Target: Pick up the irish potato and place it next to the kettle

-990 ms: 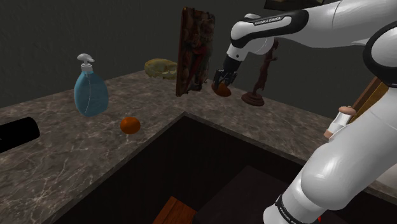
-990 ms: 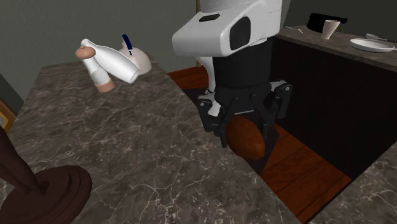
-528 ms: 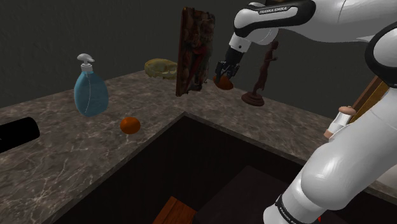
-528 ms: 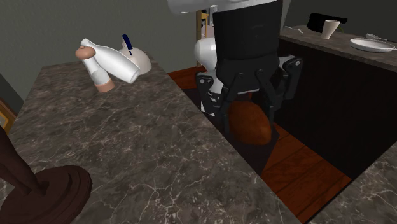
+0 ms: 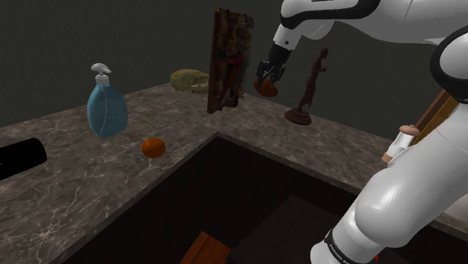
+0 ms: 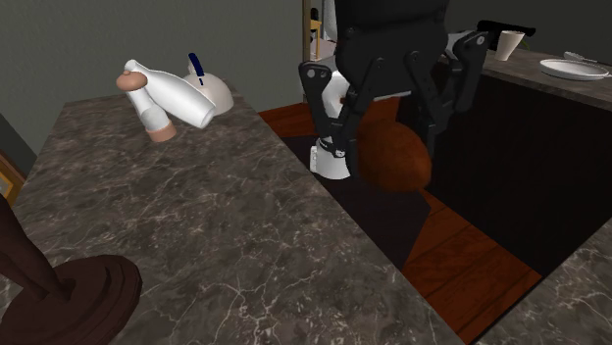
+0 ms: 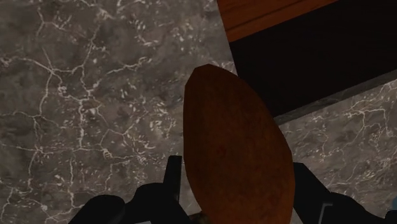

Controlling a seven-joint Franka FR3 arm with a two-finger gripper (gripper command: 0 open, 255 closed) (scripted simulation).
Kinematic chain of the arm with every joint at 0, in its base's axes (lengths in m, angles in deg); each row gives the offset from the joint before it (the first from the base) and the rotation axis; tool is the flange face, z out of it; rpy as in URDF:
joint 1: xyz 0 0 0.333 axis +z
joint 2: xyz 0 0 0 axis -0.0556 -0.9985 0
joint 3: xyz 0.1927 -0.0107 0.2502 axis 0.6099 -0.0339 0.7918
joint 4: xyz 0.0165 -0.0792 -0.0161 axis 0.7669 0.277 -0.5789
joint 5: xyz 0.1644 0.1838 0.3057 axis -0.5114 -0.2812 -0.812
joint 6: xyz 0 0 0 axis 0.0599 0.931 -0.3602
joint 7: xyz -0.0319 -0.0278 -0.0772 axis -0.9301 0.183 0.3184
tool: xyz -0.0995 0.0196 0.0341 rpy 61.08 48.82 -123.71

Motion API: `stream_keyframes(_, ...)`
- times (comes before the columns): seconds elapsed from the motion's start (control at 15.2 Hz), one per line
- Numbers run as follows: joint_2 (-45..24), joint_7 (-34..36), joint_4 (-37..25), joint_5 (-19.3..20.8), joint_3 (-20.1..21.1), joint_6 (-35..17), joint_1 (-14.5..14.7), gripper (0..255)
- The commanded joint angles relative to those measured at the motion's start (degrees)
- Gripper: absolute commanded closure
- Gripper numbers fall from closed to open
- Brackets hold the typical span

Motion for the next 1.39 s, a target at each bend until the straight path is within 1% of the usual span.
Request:
stream_keyframes(0.0,-0.3,0.2,-1.8,0.0,0.0,1.5,0.0,255)
stream_keyframes(0.4,-1.0,0.8,-6.9,-0.1,-0.1,5.9,0.0,255)
stream_keyframes(0.86,6.4,-6.3,-0.2,2.3,-4.3,7.4,-3.5,255)
stream_keyframes(1.32,11.4,-14.0,3.0,5.1,-9.6,9.9,-7.0,255)
